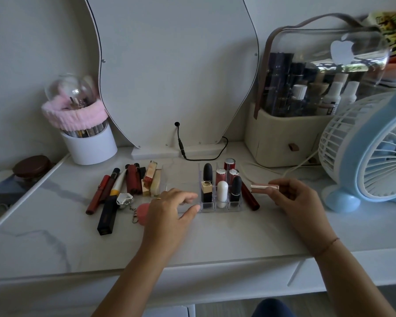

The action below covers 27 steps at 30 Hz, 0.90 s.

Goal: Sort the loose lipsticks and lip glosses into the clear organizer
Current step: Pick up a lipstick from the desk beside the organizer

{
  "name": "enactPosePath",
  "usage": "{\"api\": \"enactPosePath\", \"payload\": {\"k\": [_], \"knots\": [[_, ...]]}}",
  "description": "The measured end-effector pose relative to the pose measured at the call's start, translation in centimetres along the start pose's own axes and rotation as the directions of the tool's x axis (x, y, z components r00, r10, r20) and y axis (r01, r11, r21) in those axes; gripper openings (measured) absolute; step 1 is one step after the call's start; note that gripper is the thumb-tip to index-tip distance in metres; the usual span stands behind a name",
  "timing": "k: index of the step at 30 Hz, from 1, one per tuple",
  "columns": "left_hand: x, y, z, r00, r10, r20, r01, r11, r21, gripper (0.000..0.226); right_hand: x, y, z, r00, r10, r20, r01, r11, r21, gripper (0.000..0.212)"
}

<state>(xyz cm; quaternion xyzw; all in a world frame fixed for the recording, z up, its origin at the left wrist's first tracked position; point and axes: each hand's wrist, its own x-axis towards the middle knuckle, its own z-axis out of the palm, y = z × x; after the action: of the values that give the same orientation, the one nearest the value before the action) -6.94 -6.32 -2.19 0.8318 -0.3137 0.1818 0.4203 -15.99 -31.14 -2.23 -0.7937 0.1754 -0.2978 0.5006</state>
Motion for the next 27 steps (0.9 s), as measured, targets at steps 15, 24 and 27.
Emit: {"api": "enactPosePath", "payload": {"k": [15, 24, 27], "knots": [[-0.1, -0.5, -0.1, 0.999, 0.022, 0.035, -0.022, 1.000, -0.005, 0.014, 1.8, -2.1, 0.4, 0.993, -0.028, -0.117, 0.052, 0.977, 0.208, 0.015], [-0.2, -0.4, -0.2, 0.999, 0.007, 0.037, -0.006, 1.000, -0.012, 0.013, 7.0, -8.1, 4.3, 0.933, -0.309, 0.184, 0.335, 0.934, -0.129, 0.025], [-0.2, -0.3, -0.2, 0.999, 0.011, 0.032, -0.010, 1.000, -0.018, 0.013, 8.1, -8.4, 5.6, 0.893, -0.290, 0.343, 0.384, 0.890, -0.246, 0.029]]}}
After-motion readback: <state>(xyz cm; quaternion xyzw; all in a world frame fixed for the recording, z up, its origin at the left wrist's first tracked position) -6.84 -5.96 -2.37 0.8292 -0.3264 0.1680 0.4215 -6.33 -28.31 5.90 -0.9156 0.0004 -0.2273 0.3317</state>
